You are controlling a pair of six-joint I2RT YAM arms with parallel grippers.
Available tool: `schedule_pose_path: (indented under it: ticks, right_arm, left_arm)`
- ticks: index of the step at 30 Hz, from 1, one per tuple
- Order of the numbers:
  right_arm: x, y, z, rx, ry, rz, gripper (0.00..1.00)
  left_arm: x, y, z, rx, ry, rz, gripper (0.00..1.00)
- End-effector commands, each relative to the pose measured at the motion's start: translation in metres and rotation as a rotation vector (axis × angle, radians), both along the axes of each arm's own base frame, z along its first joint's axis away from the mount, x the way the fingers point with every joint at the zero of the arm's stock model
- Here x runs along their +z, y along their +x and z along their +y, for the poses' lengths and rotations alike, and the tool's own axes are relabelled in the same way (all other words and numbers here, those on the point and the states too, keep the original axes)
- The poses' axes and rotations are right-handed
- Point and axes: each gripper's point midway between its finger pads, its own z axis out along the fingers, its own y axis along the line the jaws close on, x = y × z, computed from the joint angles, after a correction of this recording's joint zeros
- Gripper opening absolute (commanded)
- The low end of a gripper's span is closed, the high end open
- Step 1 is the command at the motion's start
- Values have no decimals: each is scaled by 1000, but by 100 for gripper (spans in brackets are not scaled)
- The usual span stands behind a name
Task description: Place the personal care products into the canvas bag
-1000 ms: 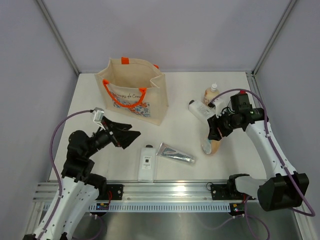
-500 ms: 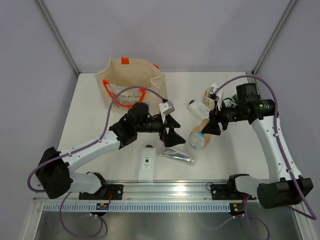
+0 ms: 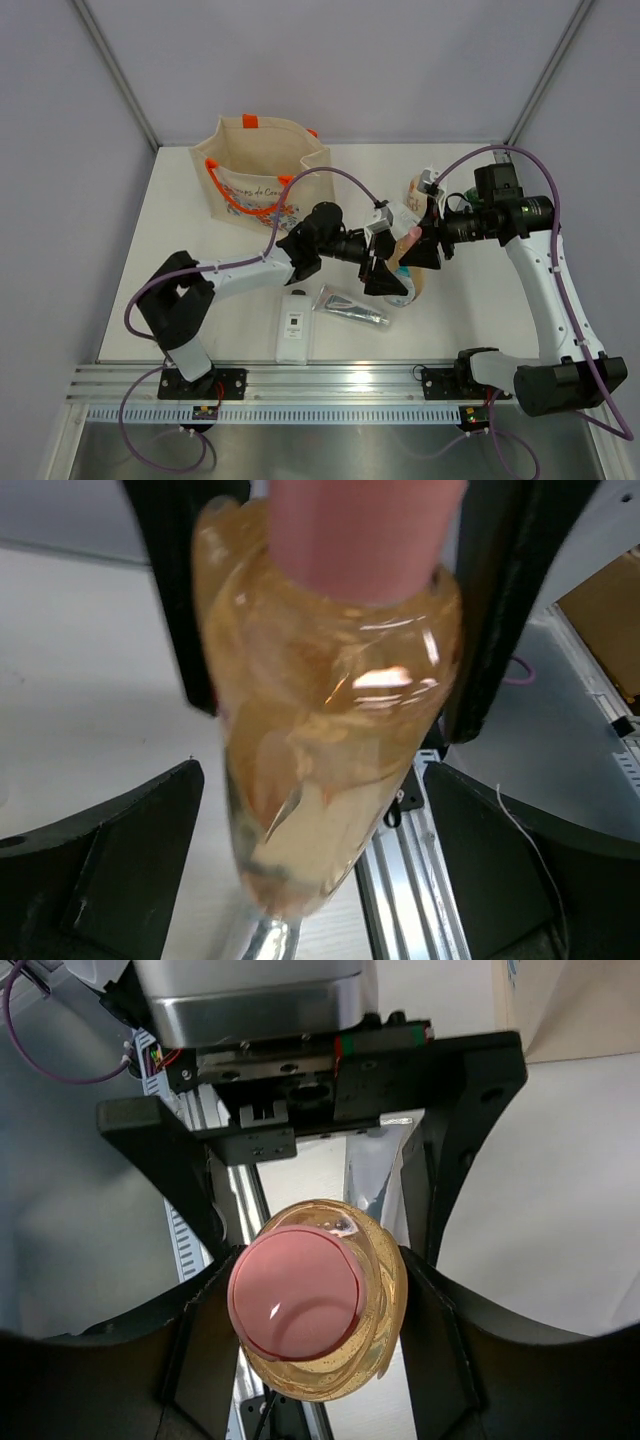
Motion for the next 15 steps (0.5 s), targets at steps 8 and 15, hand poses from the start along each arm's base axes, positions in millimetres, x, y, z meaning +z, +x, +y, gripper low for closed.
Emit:
schedule_pose_path:
  ticks: [8,15]
  right_arm:
    - [35,14,15,10,132,-98,0]
    - [45,21,15,-44,142,-119,0]
  left_arm:
    - [46,-31,-12,-165,-309,94,57]
    - [26,-28,-12,-153,-207,92,0]
